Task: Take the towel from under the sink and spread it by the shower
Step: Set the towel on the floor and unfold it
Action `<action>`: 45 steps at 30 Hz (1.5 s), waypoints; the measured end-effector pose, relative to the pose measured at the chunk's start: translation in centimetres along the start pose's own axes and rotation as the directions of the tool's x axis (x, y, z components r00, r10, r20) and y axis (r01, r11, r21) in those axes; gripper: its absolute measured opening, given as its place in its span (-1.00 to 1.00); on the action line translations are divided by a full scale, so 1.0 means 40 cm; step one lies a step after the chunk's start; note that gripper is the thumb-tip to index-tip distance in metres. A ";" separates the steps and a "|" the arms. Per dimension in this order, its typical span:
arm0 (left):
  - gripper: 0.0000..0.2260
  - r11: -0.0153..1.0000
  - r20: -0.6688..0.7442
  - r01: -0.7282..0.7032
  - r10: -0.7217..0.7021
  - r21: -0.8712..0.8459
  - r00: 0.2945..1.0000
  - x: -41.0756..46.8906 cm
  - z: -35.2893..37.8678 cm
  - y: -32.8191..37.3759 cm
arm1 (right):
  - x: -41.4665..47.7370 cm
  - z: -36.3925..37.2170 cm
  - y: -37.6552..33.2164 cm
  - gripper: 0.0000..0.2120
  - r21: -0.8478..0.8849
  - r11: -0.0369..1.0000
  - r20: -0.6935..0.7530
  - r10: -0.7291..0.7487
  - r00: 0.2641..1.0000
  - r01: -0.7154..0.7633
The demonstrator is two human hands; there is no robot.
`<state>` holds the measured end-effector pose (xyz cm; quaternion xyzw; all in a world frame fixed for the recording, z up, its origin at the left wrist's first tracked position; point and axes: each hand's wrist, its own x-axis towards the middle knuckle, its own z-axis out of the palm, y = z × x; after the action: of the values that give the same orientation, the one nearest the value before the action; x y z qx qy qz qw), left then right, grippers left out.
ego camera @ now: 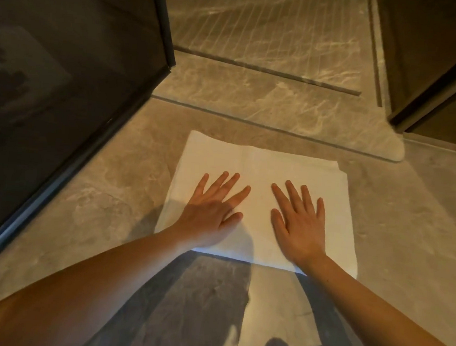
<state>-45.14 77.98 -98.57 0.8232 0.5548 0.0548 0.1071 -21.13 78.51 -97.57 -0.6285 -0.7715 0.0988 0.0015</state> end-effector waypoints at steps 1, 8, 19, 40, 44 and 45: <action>-0.47 1.000 0.003 -0.003 0.003 0.004 1.000 0.003 0.000 -0.001 | 0.000 -0.001 -0.002 -0.47 0.001 1.000 -0.002 0.004 1.000 -0.004; -0.44 0.999 0.061 0.012 -0.015 0.037 0.998 -0.004 -0.015 0.011 | -0.006 -0.005 0.000 -0.46 -0.024 1.000 0.011 -0.016 1.000 0.016; -0.27 0.983 0.398 0.166 -0.185 0.081 0.898 -0.134 -0.037 0.180 | 0.115 -0.127 0.059 -0.46 -0.223 0.837 0.306 -0.427 0.851 0.500; -0.51 0.989 -0.038 0.144 -0.145 -0.018 0.989 -0.161 -0.032 -0.093 | 0.019 0.005 -0.091 -0.26 -0.103 0.988 0.078 -0.111 0.991 0.119; -0.49 0.960 -0.038 0.278 -0.278 -0.009 0.960 -0.218 -0.034 -0.131 | 0.075 0.000 -0.156 -0.28 -0.119 0.961 0.105 -0.237 0.966 0.249; -0.49 0.950 -0.042 0.312 -0.312 -0.008 0.949 -0.234 -0.036 -0.141 | 0.088 -0.002 -0.177 -0.29 -0.123 0.951 0.112 -0.272 0.956 0.285</action>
<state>-54.05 71.52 -98.24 0.7239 0.6799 0.0553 0.1030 -28.74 80.60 -96.85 -0.5066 -0.8566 0.0734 -0.0643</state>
